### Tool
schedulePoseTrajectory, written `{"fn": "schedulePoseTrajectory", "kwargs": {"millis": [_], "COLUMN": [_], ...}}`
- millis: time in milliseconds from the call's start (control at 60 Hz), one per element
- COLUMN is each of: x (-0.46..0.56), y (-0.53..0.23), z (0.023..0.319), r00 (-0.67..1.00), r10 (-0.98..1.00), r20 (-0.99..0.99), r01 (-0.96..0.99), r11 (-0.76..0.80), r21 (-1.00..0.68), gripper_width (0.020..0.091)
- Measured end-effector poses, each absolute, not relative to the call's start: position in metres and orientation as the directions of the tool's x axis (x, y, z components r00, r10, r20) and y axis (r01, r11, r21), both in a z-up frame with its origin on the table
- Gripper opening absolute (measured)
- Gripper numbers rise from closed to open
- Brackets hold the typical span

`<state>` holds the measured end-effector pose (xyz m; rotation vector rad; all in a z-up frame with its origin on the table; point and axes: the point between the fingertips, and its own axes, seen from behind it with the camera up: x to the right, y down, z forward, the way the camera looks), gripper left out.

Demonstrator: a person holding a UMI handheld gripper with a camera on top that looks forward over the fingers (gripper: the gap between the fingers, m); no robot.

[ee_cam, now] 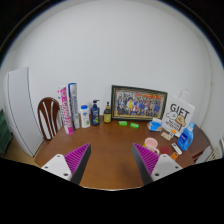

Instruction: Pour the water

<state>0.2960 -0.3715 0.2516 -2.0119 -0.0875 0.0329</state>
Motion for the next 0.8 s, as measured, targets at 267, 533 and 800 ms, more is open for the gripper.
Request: {"fn": "schedulePoseTrajectory", "kwargs": {"millis": [267,533,800], "x": [0.346,0.448,0.544], "y": [-0.381,-0.406,-0.369], "z": [0.183,0.081,0.028], "r00": [0.999,0.998,0.992], "r10": [0.046,-0.064,-0.127], "r20": [0.011,0.021,0.002], "r01": [0.032,-0.017,-0.061], "r11": [-0.48,-0.538,-0.486], "r21": [-0.877,-0.843,-0.872], "gripper_width": [0.0852,0.0857,0.0861]}}
